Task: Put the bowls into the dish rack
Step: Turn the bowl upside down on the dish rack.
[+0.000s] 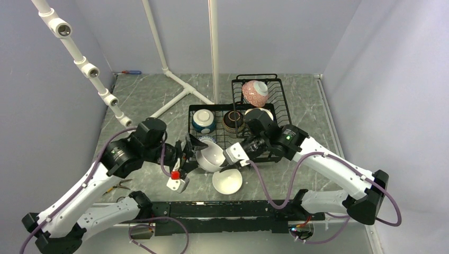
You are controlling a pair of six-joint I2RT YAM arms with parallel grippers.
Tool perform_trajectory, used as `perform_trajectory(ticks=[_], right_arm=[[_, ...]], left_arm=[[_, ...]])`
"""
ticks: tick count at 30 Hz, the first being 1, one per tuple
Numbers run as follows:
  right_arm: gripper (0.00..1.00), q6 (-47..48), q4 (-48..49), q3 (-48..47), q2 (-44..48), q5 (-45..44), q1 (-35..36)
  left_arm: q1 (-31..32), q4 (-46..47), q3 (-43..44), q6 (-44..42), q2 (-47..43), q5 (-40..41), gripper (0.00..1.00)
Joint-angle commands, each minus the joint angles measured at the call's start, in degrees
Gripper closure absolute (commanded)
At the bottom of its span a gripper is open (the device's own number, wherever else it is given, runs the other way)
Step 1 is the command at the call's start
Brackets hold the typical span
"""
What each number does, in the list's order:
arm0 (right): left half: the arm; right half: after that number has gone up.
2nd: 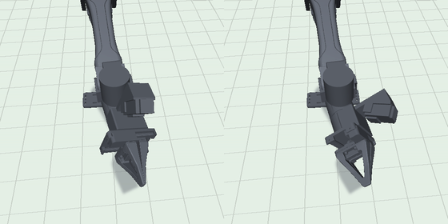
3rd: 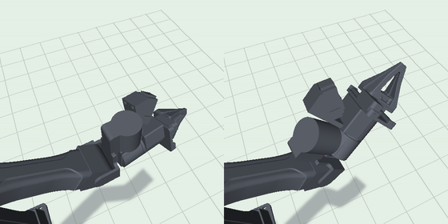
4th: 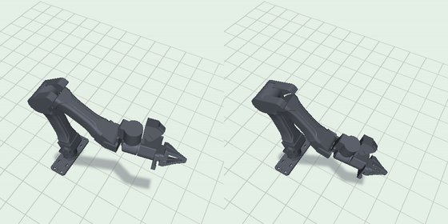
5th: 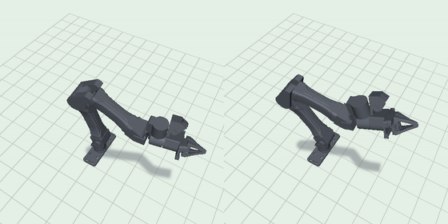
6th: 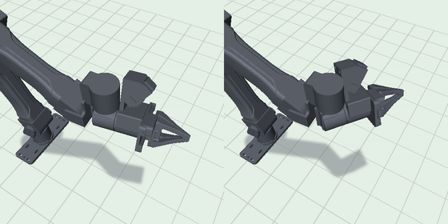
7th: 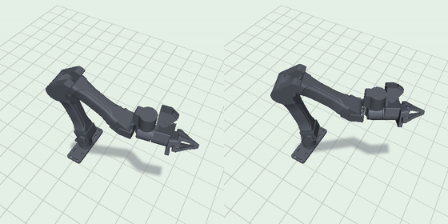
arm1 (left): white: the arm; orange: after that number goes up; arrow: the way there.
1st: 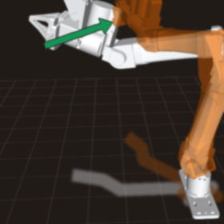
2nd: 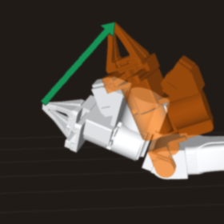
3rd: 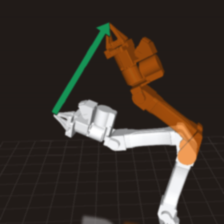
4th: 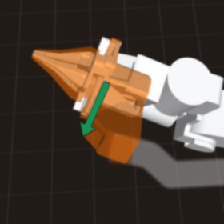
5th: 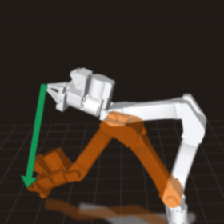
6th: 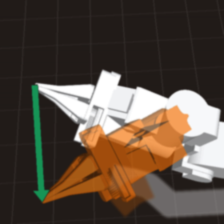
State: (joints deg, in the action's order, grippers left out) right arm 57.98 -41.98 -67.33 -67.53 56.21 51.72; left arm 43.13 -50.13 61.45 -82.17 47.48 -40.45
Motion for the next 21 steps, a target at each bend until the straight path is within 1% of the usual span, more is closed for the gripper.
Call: perform_trajectory(ticks=[1,4,8,10,12,14,16,17,18,20,21], right_arm=[[1.0,0.97,1.58,-3.64,-0.34,3.51,-0.19],[1.0,0.38,2.17,-3.52,-0.48,3.65,-0.2],[1.0,-0.61,3.03,-3.72,-0.7,3.93,-0.17],[1.0,-0.84,3.02,-4.0,-1.04,4.78,-0.18],[1.0,-1.19,2.99,-4.48,-1.56,5.43,-0.14],[1.0,-1.23,2.14,-5.21,-2.25,5.62,-0.13],[1.0,-1.18,1.07,-6.29,-3.0,5.55,-0.14],[1.0,-0.98,0.51,-6.68,-3.31,5.53,-0.13],[1.0,-0.9,0.14,-6.97,-3.53,5.5,-0.15],[1.0,-0.42,-0.47,-7.34,-3.74,5.48,-0.2],[1.0,-0.41,-0.6,-7.37,-3.75,5.45,-0.22]], left_arm=[[0.42,3.18,-0.22,-2.41,1.46,-6.82,0.17],[1.69,6.37,-1.55,-1.58,2.06,-7.18,0.19],[4.53,5.52,-1.46,-2.22,3.74,-5.61,0.22],[6.51,6.52,-2.26,-2.45,3.73,-4.65,0.22],[8.61,8.21,-3.38,-2.44,3.5,-2.78,0.21],[10.41,8.26,-3.56,-2.89,3.77,-0.46,0.23],[11.46,6.33,-2.57,-3.81,4.48,1.94,0.3],[11.93,5.44,-1.96,-3.91,4.92,2.98,0.36],[12.21,4.45,-1.54,-4.09,5.21,3.98,0.43],[12.56,2.84,-0.7,-4.37,5.67,5.78,0.63],[12.75,1.97,-0.33,-4.54,5.86,6.56,0.69]])
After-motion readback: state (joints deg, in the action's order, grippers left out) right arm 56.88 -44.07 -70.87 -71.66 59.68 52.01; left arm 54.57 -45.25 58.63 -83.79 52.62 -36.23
